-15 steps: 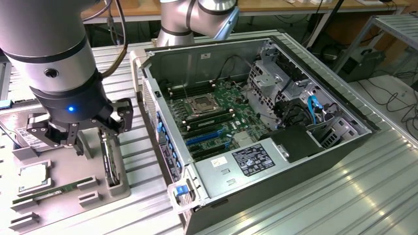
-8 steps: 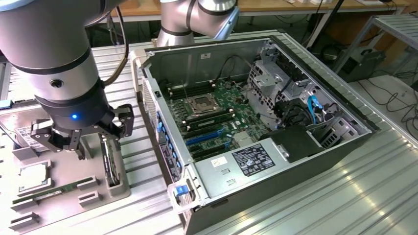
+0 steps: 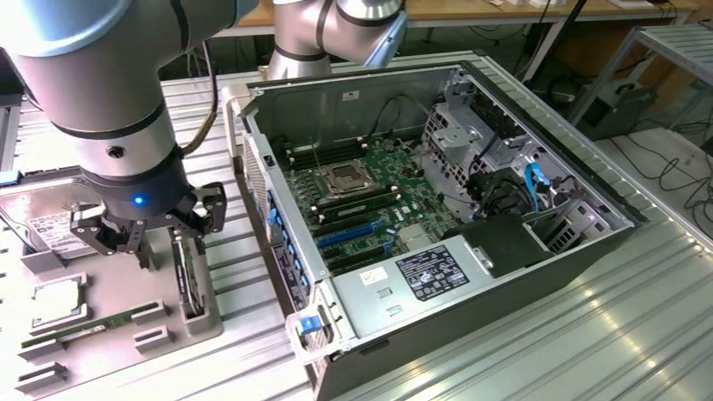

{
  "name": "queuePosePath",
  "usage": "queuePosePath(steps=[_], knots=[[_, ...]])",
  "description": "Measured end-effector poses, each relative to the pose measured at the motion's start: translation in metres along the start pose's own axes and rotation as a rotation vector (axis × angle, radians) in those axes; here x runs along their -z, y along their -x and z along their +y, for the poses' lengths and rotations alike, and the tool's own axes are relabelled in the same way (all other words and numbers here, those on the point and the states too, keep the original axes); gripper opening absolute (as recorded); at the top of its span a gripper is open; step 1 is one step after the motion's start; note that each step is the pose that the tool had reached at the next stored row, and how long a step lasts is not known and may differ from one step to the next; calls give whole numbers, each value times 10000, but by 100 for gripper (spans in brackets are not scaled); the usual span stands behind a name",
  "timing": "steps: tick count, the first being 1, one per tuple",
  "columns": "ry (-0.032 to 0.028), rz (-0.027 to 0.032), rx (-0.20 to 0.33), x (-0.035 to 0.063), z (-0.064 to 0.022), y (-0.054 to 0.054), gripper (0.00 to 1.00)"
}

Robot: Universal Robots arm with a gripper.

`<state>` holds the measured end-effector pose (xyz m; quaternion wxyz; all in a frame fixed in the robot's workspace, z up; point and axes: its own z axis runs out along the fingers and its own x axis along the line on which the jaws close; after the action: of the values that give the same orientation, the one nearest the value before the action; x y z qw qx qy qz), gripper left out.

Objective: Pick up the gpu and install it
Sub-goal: 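Pick up the gpu and move the gpu toward the slot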

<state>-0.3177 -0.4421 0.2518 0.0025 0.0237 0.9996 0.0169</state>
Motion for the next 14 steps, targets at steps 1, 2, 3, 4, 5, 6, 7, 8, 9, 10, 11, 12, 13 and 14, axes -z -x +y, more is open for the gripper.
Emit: queuePosePath(steps=[1,2,3,4,5,6,7,8,9,10,11,12,13,14], knots=[[2,18,526,-164,-15,-1,66],[2,19,547,-255,-18,-1,66],[-40,23,444,-298,-9,1,66],[-60,21,327,-315,-6,3,66],[-60,20,317,-326,-5,28,51],[-60,20,313,-327,-6,32,50],[-61,20,304,-327,-7,36,50],[-60,19,304,-327,-11,43,42],[-62,21,303,-326,-16,46,42],[-61,20,304,-326,-21,46,28],[-61,20,304,-327,-21,46,28],[-61,20,304,-327,-21,46,28],[-61,19,304,-326,-21,46,28],[-61,19,304,-317,-21,46,28]])
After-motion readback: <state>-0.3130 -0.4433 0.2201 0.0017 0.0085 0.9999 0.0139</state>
